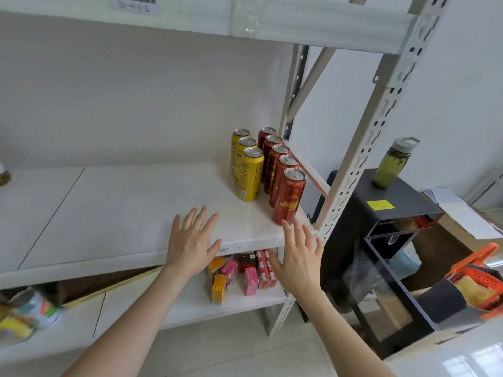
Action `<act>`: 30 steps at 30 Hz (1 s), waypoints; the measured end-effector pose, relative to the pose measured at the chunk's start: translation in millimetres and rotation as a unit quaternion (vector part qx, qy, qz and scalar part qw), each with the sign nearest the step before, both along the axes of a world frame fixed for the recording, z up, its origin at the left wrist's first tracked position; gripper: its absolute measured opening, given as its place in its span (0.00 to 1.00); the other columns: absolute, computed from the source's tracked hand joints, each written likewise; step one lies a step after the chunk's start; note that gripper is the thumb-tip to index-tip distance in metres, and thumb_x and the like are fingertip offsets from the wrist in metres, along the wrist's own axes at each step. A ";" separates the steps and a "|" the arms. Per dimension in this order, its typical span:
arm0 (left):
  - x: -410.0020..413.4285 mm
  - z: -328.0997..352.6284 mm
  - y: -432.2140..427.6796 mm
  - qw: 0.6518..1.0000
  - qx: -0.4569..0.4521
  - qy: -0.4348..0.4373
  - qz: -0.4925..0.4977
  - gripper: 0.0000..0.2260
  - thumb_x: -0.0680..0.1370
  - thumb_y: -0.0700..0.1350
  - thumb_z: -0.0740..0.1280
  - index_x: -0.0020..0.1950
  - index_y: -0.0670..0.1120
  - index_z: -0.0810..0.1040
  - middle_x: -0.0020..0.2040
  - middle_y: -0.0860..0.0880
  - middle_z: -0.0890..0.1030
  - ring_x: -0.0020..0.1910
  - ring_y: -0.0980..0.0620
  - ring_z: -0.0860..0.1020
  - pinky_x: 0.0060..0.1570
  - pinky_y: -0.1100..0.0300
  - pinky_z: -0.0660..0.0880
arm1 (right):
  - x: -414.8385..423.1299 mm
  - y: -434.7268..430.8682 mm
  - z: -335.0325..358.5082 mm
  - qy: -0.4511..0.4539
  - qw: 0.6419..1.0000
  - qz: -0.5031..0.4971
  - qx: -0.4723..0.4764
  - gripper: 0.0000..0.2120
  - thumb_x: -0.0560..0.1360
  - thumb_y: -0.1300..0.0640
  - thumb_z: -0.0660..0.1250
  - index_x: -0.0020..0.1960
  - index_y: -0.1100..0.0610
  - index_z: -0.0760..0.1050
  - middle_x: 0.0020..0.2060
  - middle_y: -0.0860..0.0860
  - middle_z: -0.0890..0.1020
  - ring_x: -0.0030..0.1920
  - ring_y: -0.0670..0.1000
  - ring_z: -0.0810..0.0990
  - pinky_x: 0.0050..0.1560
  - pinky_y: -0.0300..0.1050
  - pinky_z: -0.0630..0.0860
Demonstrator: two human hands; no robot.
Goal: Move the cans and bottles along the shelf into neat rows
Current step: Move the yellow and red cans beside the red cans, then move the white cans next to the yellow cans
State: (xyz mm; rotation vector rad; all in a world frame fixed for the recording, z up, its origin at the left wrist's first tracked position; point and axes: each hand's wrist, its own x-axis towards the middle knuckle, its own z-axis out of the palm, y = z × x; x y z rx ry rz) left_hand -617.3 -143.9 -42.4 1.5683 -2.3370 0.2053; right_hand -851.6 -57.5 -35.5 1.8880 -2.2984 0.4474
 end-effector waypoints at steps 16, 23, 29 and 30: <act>104.0 6.1 96.6 0.996 0.027 -0.059 0.068 0.28 0.79 0.61 0.59 0.77 0.52 0.63 0.78 0.45 0.61 0.77 0.42 0.60 0.73 0.37 0.56 | 100.9 48.9 -7.1 0.018 0.997 0.072 0.028 0.34 0.78 0.39 0.54 0.79 0.52 0.52 0.79 0.54 0.54 0.78 0.57 0.51 0.74 0.64 0.47; 176.5 2.0 105.9 0.992 0.038 -0.063 0.102 0.28 0.79 0.60 0.61 0.76 0.50 0.66 0.77 0.43 0.64 0.76 0.41 0.62 0.71 0.36 0.59 | 173.6 37.3 -6.4 0.023 0.993 0.110 0.027 0.32 0.78 0.40 0.55 0.78 0.52 0.55 0.78 0.54 0.58 0.78 0.57 0.53 0.73 0.65 0.50; 266.5 0.7 104.2 0.989 0.049 -0.067 0.119 0.28 0.80 0.61 0.57 0.78 0.52 0.60 0.79 0.45 0.58 0.78 0.44 0.56 0.74 0.38 0.53 | 259.4 22.7 -6.2 0.041 0.990 0.131 0.035 0.34 0.77 0.38 0.54 0.78 0.52 0.53 0.78 0.54 0.56 0.78 0.56 0.53 0.73 0.66 0.49; 283.6 0.8 104.0 0.989 0.050 -0.070 0.120 0.28 0.80 0.62 0.56 0.78 0.52 0.59 0.79 0.45 0.58 0.78 0.44 0.55 0.74 0.38 0.52 | 275.7 21.0 -6.0 0.044 0.989 0.134 0.038 0.34 0.78 0.38 0.53 0.78 0.51 0.51 0.79 0.53 0.55 0.78 0.56 0.52 0.74 0.66 0.48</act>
